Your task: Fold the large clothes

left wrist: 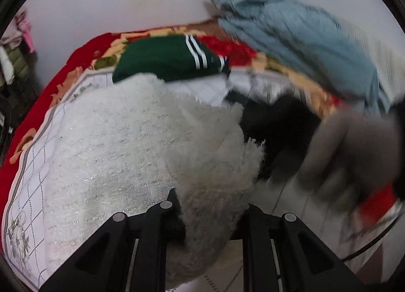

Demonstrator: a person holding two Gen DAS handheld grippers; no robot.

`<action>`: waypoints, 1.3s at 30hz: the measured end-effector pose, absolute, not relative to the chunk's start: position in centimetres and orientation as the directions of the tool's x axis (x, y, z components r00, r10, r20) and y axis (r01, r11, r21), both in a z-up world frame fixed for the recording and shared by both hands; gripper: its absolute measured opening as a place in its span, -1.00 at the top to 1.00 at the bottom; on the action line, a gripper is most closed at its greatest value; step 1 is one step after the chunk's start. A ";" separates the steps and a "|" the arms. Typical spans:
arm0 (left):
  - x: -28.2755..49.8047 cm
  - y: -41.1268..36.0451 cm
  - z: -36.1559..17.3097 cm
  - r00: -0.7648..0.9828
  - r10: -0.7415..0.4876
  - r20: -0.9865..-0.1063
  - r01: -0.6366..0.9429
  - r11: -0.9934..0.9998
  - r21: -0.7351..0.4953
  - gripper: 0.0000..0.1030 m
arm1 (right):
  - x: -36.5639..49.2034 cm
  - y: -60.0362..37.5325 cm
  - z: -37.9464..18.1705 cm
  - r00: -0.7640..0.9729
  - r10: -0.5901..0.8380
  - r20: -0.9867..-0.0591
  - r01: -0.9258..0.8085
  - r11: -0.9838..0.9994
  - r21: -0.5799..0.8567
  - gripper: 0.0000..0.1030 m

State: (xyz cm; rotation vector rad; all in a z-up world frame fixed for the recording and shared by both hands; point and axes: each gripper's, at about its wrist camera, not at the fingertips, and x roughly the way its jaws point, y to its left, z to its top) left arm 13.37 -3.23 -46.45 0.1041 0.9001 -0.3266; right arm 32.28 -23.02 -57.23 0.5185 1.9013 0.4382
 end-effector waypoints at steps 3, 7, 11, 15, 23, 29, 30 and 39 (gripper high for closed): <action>13.1 -2.5 -49.6 0.510 -0.195 -0.838 0.349 0.937 -0.006 0.74 | 32.3 -26.0 -56.0 -0.333 0.548 -0.767 0.194 0.836 0.513 -0.03; 10.9 -3.5 -51.5 0.524 -0.128 -0.842 0.434 0.891 0.135 0.71 | 32.3 -29.5 -51.9 -0.255 0.505 -0.825 0.182 0.863 0.472 -0.27; 10.5 -5.1 -50.0 0.545 -0.055 -0.837 0.428 0.876 0.221 0.47 | 31.2 -30.5 -47.7 -0.207 0.545 -0.812 0.158 0.838 0.523 -0.27; 9.6 -4.3 -47.6 0.542 -0.088 -0.836 0.390 0.907 0.158 -0.67 | 30.4 -28.5 -45.9 -0.205 0.618 -0.759 0.129 0.786 0.605 -0.28; 7.6 0.7 -46.2 0.493 -0.055 -0.868 0.187 0.981 0.045 -0.84 | 28.5 -20.5 -49.8 -0.347 0.560 -0.752 0.075 0.816 0.573 -0.32; 8.6 6.3 -46.0 0.440 0.079 -0.894 -0.079 0.996 0.048 -0.83 | 25.4 -18.2 -48.1 -0.244 0.623 -0.743 0.082 0.777 0.624 0.58; 9.0 7.1 -46.1 0.429 0.096 -0.898 -0.123 0.991 0.047 -0.83 | 25.4 -18.4 -47.4 -0.218 0.649 -0.729 0.111 0.758 0.642 0.59; 14.6 8.8 -47.6 0.394 0.129 -0.910 -0.258 0.966 0.026 -0.83 | 21.4 -22.2 -56.3 -0.301 0.518 -0.801 0.341 0.843 0.417 0.72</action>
